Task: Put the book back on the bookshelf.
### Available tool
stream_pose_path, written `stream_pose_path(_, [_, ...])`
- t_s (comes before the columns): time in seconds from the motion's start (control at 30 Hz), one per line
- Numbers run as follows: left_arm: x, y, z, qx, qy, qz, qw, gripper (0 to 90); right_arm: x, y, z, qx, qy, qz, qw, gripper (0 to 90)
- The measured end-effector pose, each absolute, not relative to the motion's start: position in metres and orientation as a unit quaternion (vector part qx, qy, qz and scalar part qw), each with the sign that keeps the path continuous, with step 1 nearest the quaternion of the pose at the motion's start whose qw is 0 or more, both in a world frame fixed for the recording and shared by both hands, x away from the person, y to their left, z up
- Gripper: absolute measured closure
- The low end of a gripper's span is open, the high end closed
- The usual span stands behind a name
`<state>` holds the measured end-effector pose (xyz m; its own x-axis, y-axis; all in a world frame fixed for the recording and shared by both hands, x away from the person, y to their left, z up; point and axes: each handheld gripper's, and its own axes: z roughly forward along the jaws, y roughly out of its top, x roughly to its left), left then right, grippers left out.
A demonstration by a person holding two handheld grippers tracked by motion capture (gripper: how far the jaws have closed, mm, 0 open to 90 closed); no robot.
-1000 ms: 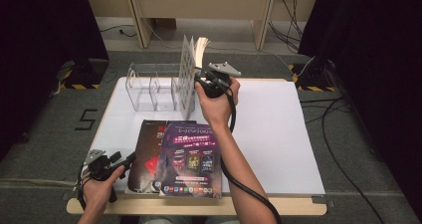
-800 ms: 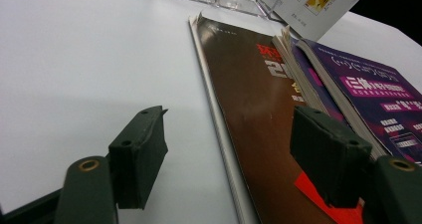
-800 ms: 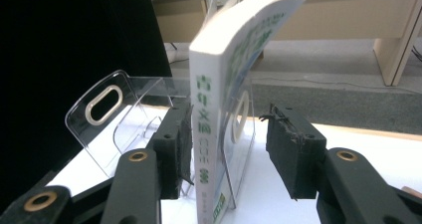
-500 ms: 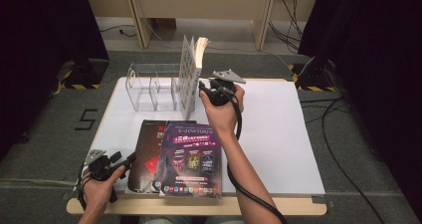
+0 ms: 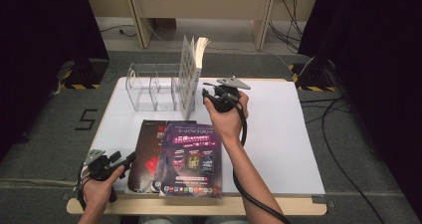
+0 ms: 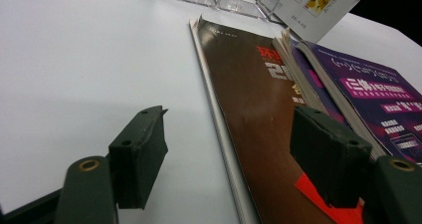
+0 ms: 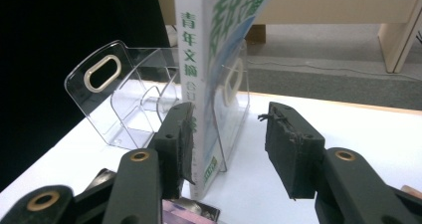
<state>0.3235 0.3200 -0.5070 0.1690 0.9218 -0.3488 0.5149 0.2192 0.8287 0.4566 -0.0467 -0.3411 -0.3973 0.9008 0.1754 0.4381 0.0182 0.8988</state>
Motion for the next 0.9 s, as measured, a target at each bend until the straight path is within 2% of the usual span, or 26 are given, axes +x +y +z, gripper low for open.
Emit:
stream_pose_path(0.63, [0.323, 0.317, -0.501, 0.594, 0.600, 0.212, 0.493, 29.6, 0.447, -0.068, -0.353, 0.508, 0.677, 0.479, 0.233, 53.8])
stream_pose_path(0.9, [0.327, 0.299, -0.487, 0.613, 0.572, 0.204, 0.505, 29.9, 0.442, -0.074, -0.365, 0.516, 0.686, 0.463, 0.218, 53.5])
